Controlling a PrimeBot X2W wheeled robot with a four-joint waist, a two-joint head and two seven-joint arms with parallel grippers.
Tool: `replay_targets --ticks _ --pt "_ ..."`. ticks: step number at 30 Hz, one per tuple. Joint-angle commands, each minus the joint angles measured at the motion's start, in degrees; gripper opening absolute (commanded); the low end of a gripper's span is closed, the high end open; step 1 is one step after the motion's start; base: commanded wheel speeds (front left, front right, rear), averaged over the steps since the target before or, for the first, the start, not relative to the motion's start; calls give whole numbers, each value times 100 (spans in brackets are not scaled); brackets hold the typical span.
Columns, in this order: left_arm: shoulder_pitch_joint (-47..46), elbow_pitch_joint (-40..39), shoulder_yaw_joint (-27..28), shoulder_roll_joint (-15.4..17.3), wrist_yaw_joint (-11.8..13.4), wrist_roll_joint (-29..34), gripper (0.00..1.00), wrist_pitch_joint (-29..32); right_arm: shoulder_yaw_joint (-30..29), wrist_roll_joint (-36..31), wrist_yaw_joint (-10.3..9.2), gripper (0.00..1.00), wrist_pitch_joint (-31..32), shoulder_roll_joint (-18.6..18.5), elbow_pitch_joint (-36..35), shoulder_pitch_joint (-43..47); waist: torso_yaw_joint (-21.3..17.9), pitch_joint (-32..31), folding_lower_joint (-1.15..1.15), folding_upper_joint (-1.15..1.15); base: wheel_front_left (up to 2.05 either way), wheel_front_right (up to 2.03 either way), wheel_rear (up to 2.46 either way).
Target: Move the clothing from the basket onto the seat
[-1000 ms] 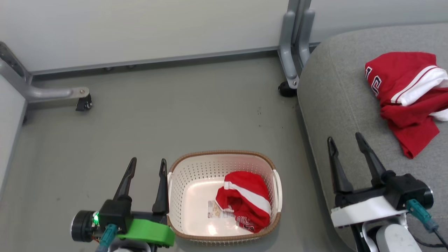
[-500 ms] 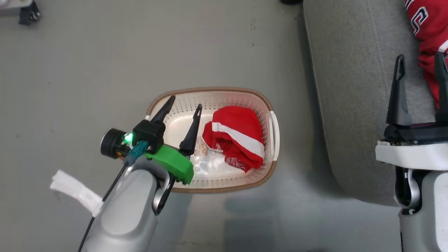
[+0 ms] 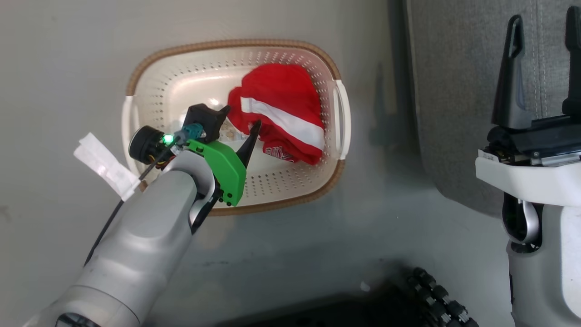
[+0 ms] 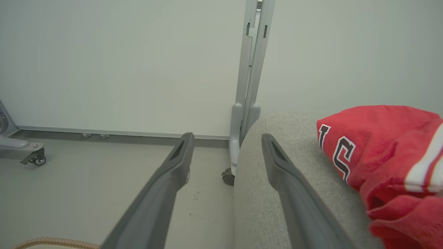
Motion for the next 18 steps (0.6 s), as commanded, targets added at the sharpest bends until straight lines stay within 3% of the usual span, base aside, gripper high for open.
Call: replay_targets --ticks 1,7,18 --pt "-234 75 -109 113 -14 -210 100 77 6 49 -8 100 -1 4 -86 -85 -510 631 -1 0 0 0 0" --pt "-537 435 -411 172 -14 -812 100 285 63 158 -8 100 -2 5 -180 -9 -676 772 -1 0 0 0 0" --pt "-1074 1286 -656 272 -13 -1068 100 179 212 252 -8 100 -1 5 -212 -31 -837 971 -1 0 0 0 0"
